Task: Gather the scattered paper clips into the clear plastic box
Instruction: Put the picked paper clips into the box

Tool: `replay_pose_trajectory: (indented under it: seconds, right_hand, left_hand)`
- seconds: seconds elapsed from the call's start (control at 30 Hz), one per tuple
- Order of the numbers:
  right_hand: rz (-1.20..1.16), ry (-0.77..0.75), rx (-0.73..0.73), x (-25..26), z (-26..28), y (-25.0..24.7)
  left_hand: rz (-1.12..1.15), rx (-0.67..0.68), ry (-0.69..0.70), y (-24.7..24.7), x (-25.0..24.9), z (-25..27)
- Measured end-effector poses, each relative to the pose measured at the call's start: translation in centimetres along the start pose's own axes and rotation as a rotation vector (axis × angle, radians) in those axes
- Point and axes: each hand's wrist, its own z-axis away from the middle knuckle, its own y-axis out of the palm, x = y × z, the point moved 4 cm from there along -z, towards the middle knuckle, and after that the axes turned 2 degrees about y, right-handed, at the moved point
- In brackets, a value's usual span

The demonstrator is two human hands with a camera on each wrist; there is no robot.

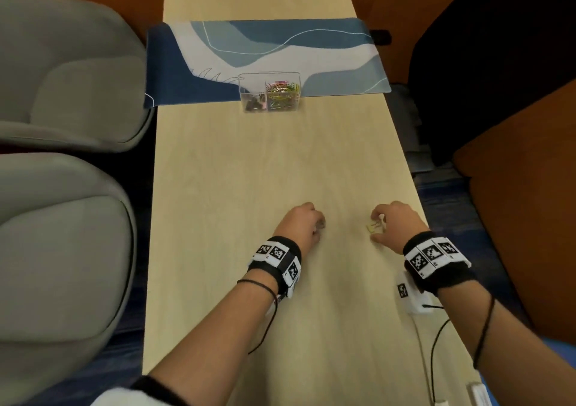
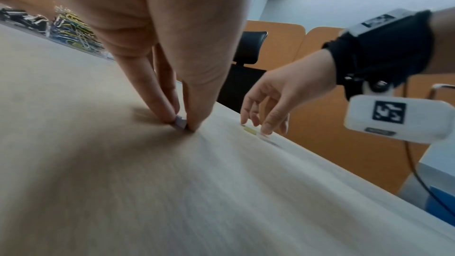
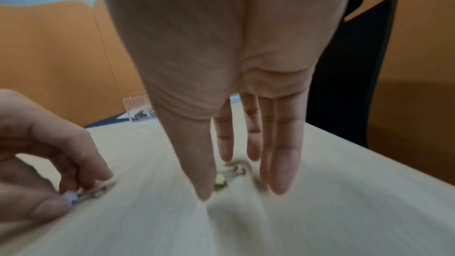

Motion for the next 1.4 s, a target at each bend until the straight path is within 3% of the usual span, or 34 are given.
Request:
replay_pose_trajectory:
  seconds: [0.3, 0.5, 0.63, 0.77, 0.87, 1.0, 1.2, 1.4]
  right_hand:
    - [-0.220, -0.087, -0.210, -0.8, 1.2, 1.8]
    - [-0.289, -0.130, -0.156, -0.1, 1.1, 1.4]
    - [-0.437, -0.136, -0.101, 0.9, 0.6, 1.4]
    - [-0.688, -0.141, -0.060, 2.9, -1.0, 0.9]
    - [-0.908, -0.198, -0.048, 6.0, -2.7, -1.9]
    - [-1.013, -0.315, -0.143, 10.8, -6.5, -7.5]
    - [-1.022, -0.390, -0.306, 17.0, -13.3, -14.1]
    - [-0.785, -0.414, -0.473, 21.4, -18.4, -17.7]
  left_hand:
    - [0.103, -0.270, -0.069, 0.9, 0.7, 1.0]
    - [0.389, -0.463, -0.173, -1.6, 2.4, 1.5]
    - [0.539, -0.596, -0.243, -5.1, 3.4, 1.9]
    - [0.540, -0.665, -0.291, -9.6, 5.0, 0.6]
    - [0.524, -0.761, -0.283, -14.3, 6.4, -1.2]
    - [0.486, -0.878, -0.216, -19.9, 7.8, -4.4]
    - [0.444, -0.928, -0.156, -23.1, 10.7, -10.2]
    - [0.399, -0.917, -0.209, -23.2, 13.3, -14.4]
